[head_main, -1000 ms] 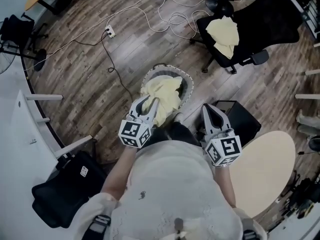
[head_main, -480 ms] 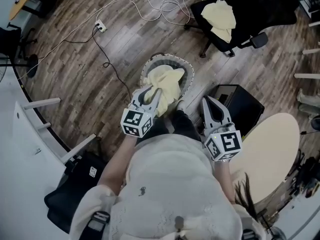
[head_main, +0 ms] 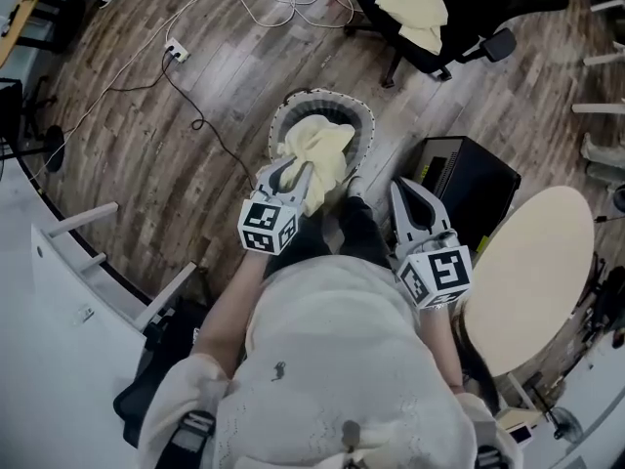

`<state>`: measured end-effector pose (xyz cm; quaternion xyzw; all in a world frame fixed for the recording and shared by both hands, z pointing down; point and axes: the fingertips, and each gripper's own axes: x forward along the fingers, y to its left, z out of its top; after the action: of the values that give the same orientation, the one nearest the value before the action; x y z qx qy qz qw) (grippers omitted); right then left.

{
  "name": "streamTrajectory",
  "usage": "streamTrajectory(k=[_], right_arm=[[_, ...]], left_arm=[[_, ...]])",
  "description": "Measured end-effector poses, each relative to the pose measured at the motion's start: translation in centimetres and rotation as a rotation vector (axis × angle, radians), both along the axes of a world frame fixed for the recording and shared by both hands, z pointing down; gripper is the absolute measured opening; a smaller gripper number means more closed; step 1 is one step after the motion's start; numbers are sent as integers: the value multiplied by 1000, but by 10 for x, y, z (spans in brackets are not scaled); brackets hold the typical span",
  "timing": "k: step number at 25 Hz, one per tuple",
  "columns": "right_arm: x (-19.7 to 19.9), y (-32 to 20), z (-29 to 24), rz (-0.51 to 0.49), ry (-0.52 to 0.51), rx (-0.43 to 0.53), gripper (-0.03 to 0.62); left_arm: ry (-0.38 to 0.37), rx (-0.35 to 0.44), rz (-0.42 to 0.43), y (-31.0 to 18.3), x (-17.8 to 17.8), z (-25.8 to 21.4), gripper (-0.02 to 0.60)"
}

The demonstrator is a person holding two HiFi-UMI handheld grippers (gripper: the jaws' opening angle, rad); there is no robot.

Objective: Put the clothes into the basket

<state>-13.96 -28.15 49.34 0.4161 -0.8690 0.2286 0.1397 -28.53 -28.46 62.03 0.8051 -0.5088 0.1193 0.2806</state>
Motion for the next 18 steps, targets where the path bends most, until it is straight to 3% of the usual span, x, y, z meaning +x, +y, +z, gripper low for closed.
streamTrajectory(k=[18], right_arm=[[17,-16,31,102,4,-39,8]], left_arm=[[-49,-138,122,-29,19,86,94]])
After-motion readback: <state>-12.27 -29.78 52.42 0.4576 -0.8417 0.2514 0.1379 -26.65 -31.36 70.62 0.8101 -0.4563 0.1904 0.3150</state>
